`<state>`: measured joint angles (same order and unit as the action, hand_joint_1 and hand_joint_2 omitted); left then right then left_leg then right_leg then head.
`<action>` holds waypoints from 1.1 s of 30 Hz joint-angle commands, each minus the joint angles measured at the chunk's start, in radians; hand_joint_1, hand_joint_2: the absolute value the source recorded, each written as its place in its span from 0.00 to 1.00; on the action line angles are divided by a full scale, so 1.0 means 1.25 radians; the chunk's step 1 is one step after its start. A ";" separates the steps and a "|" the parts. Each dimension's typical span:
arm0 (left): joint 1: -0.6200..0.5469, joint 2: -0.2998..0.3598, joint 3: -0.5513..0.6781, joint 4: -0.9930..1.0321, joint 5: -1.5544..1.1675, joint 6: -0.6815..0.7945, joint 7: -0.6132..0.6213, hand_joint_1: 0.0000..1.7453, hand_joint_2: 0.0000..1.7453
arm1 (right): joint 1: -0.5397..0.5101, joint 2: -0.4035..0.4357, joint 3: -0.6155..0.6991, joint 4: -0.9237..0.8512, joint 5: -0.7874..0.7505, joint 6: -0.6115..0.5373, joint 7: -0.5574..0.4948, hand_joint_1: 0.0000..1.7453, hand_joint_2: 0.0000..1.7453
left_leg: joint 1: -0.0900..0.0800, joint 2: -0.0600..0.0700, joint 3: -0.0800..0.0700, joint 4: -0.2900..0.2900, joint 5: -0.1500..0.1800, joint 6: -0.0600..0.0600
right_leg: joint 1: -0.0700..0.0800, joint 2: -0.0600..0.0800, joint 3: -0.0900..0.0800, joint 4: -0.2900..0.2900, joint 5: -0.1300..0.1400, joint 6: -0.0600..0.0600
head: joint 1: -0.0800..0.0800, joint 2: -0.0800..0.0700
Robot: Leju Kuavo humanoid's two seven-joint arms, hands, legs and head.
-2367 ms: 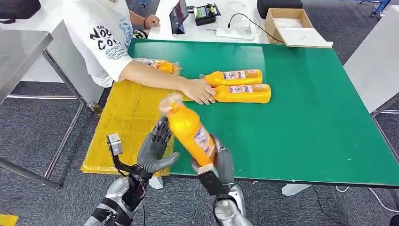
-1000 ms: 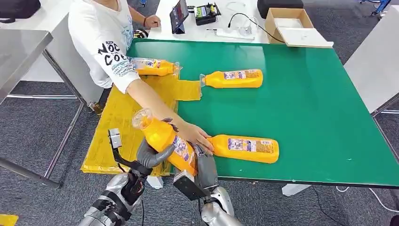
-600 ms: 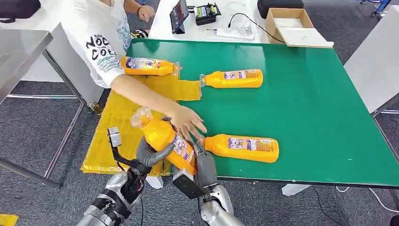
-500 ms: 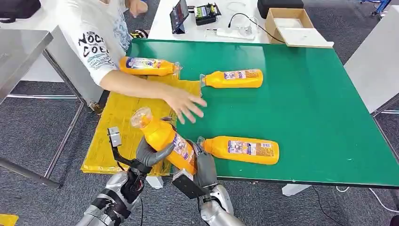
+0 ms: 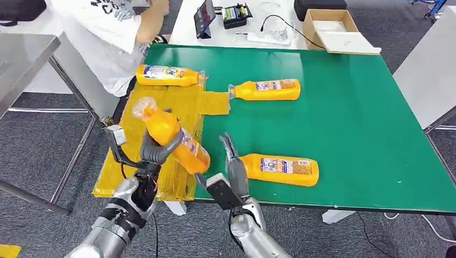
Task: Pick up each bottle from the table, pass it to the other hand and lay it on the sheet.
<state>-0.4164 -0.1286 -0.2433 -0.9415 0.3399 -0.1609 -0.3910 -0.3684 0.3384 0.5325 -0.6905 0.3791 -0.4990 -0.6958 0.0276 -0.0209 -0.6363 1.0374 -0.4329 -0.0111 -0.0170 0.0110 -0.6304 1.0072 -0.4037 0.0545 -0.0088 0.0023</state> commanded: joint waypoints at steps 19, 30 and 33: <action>-0.190 0.012 -0.002 0.129 -0.797 0.581 -0.010 1.00 1.00 | 0.119 -0.104 0.003 -0.626 -0.171 -0.149 -0.002 0.00 1.00 | 0.000 -0.001 0.002 -0.001 0.000 0.001 | 0.000 -0.003 0.002 -0.001 -0.001 -0.001 | 0.000 0.000; -0.306 0.069 -0.079 0.464 -1.158 0.535 0.148 1.00 1.00 | 0.095 -0.114 0.025 -0.627 -0.139 -0.137 -0.002 0.00 1.00 | 0.000 0.003 0.004 -0.001 -0.001 0.002 | 0.001 0.001 0.004 -0.001 0.000 -0.002 | 0.000 0.000; -0.315 0.080 -0.105 0.504 -1.205 0.433 0.160 1.00 1.00 | 0.094 -0.114 0.019 -0.616 -0.135 -0.119 -0.002 0.00 1.00 | 0.000 0.001 0.001 -0.001 0.000 0.001 | 0.000 0.001 0.001 0.000 0.000 -0.001 | 0.000 0.000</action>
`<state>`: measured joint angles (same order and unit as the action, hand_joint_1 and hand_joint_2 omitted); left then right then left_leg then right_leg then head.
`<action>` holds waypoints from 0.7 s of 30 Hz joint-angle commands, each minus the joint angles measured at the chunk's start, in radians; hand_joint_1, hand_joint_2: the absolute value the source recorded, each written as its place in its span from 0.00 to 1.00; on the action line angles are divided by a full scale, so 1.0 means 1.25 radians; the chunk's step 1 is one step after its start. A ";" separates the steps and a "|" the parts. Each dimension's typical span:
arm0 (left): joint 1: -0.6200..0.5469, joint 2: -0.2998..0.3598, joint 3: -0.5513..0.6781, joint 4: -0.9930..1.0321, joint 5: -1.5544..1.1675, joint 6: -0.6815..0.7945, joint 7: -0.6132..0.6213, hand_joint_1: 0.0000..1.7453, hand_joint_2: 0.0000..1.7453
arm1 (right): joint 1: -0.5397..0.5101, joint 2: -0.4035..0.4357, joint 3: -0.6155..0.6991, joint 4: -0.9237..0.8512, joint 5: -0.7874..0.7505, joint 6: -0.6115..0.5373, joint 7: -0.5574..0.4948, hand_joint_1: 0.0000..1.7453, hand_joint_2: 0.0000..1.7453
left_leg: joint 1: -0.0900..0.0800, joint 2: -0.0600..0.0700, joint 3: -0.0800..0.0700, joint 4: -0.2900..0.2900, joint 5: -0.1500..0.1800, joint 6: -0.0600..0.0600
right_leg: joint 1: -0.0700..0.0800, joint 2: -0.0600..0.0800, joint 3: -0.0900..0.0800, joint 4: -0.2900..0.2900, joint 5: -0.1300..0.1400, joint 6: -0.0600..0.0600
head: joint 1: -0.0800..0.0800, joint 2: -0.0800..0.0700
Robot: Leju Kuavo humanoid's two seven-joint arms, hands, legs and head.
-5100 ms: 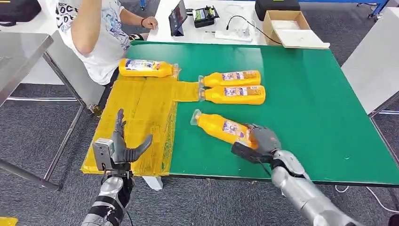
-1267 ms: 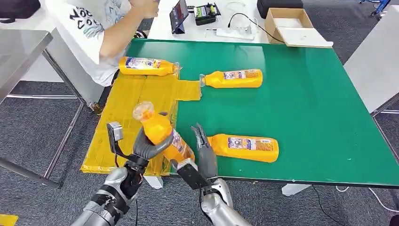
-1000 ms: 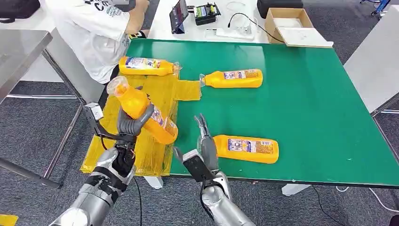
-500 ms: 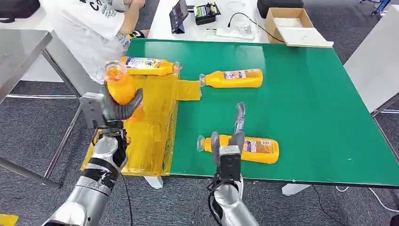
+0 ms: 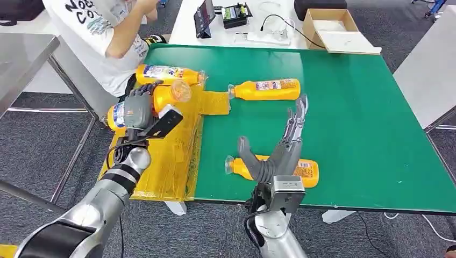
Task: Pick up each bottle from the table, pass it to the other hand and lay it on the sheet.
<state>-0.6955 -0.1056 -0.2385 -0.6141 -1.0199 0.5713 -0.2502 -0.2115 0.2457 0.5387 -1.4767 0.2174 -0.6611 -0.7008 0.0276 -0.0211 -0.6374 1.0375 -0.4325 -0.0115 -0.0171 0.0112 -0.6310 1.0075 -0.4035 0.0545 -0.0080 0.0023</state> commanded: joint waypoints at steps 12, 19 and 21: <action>-0.091 0.077 -0.166 0.268 -0.195 -0.292 0.056 1.00 1.00 | -0.026 -0.039 0.002 0.032 -0.015 0.044 0.002 0.00 1.00 | 0.000 0.002 0.002 0.000 -0.001 0.001 | 0.001 0.000 0.002 -0.001 0.000 -0.001 | 0.000 0.000; -0.088 0.076 -0.151 0.271 -0.183 -0.371 0.033 1.00 1.00 | -0.025 -0.032 -0.005 0.048 -0.022 0.073 0.002 0.00 1.00 | 0.000 0.002 0.003 -0.001 -0.001 0.002 | 0.001 0.000 0.003 -0.001 0.000 -0.002 | -0.001 0.000; -0.088 0.076 -0.151 0.271 -0.183 -0.371 0.033 1.00 1.00 | -0.025 -0.032 -0.005 0.048 -0.022 0.073 0.002 0.00 1.00 | 0.000 0.002 0.002 0.000 -0.001 0.001 | 0.001 0.000 0.002 -0.001 0.000 -0.001 | -0.001 0.000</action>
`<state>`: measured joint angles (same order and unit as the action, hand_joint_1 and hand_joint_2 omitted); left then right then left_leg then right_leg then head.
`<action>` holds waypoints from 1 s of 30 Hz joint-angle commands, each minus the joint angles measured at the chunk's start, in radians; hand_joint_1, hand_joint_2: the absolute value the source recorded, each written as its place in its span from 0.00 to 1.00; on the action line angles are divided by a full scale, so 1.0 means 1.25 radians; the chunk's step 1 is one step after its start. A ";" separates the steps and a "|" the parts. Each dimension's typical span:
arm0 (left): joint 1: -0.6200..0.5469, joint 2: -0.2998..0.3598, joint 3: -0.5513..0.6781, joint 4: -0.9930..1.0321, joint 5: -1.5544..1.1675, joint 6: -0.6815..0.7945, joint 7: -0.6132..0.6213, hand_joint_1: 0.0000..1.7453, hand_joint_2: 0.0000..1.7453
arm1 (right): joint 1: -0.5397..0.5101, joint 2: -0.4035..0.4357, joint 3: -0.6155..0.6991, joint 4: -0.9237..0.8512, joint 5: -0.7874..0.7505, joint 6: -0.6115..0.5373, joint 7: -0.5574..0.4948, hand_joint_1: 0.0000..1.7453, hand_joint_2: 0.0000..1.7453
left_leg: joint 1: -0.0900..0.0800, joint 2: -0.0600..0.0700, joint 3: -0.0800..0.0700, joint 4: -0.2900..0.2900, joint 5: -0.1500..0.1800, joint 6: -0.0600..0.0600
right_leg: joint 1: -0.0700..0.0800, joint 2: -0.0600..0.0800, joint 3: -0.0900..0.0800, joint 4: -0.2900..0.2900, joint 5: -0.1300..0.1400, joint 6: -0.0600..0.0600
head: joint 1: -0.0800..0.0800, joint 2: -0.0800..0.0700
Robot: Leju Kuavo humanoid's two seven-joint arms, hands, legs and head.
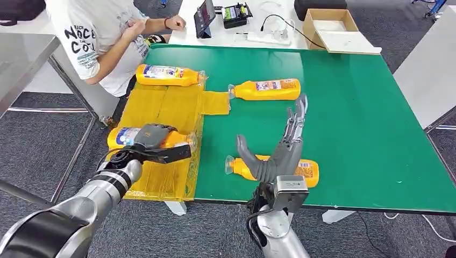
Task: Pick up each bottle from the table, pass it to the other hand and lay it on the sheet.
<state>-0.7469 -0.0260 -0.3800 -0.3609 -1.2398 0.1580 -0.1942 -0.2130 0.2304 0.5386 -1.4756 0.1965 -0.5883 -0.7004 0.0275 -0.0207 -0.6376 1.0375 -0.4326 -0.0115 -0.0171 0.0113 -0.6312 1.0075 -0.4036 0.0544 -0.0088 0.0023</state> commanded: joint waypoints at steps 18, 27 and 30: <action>-0.004 0.043 0.134 0.094 0.194 -0.359 -0.100 0.00 0.00 | -0.073 -0.003 0.003 0.183 0.006 0.081 0.002 0.00 1.00 | 0.000 0.005 0.008 -0.002 -0.001 0.002 | 0.000 0.003 0.007 -0.002 0.001 -0.002 | 0.000 0.000; -0.004 0.043 0.134 0.094 0.194 -0.359 -0.100 0.00 0.00 | -0.073 -0.003 0.003 0.183 0.006 0.081 0.002 0.00 1.00 | 0.000 0.007 0.013 -0.006 0.000 0.003 | 0.001 0.004 0.012 -0.005 0.002 -0.003 | 0.000 0.000; 0.004 0.051 0.159 0.091 0.231 -0.402 -0.118 0.00 0.00 | -0.086 -0.003 0.007 0.223 0.010 0.103 0.002 0.00 1.00 | 0.000 0.003 0.010 -0.002 -0.001 0.001 | 0.000 0.002 0.009 -0.001 0.000 -0.001 | 0.000 0.000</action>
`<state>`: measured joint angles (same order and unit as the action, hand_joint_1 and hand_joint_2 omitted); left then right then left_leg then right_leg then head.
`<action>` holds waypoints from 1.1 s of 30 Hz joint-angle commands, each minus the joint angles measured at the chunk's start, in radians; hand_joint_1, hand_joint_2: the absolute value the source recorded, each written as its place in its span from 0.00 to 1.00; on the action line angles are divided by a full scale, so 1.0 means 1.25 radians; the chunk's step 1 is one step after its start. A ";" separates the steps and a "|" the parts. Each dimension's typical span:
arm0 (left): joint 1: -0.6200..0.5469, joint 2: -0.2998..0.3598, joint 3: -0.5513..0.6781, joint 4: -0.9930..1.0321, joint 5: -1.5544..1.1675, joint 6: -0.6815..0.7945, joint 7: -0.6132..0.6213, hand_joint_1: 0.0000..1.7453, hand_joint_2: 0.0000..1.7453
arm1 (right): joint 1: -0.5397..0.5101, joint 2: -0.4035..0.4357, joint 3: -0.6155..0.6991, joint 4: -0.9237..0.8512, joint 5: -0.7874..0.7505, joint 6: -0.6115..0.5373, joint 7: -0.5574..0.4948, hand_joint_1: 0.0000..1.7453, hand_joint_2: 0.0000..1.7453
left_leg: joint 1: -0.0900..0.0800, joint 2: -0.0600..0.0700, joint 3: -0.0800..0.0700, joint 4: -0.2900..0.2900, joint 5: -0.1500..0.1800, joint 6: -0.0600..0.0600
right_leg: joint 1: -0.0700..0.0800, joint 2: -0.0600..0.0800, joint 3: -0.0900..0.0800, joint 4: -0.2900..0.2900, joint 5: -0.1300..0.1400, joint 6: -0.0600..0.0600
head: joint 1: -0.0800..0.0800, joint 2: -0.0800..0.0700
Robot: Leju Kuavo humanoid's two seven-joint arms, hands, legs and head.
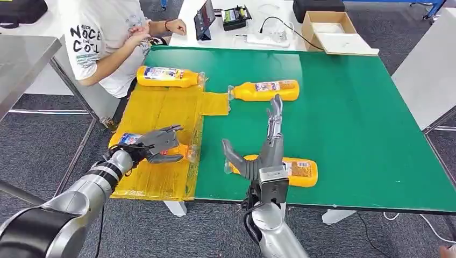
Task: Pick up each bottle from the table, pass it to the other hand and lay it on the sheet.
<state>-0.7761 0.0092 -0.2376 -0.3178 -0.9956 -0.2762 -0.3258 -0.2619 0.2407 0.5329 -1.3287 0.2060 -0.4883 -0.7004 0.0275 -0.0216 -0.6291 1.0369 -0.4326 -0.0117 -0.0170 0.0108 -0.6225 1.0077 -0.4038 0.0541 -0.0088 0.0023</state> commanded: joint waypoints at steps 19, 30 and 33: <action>0.345 -0.083 0.175 -0.669 0.589 0.675 -0.298 0.00 1.00 | -0.056 -0.153 -0.050 0.299 0.306 0.103 0.179 0.00 1.00 | 0.000 0.002 0.002 -0.002 -0.001 0.003 | 0.000 -0.001 0.002 -0.003 0.000 -0.001 | 0.000 0.000; 0.461 -0.070 0.169 -0.701 0.641 0.668 -0.298 0.00 1.00 | -0.023 -0.285 -0.107 0.274 0.481 0.172 0.310 0.00 1.00 | -0.001 0.002 0.000 -0.001 -0.002 0.002 | 0.000 -0.001 0.000 -0.003 -0.001 -0.001 | 0.000 0.000; 0.458 -0.069 0.170 -0.699 0.642 0.667 -0.298 0.00 1.00 | -0.030 -0.287 -0.110 0.274 0.482 0.173 0.311 0.00 1.00 | -0.001 0.001 -0.003 0.000 -0.002 0.002 | 0.000 0.000 -0.003 -0.002 0.000 -0.001 | 0.000 0.000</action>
<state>-0.2234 -0.0927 0.0004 -1.1799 -0.1995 0.5615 -0.6664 -0.2702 -0.0564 0.4197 -1.0388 0.8003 -0.2842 -0.3166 0.0268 -0.0211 -0.6351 1.0372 -0.4344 -0.0110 -0.0176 0.0111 -0.6282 1.0061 -0.4042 0.0546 -0.0088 0.0023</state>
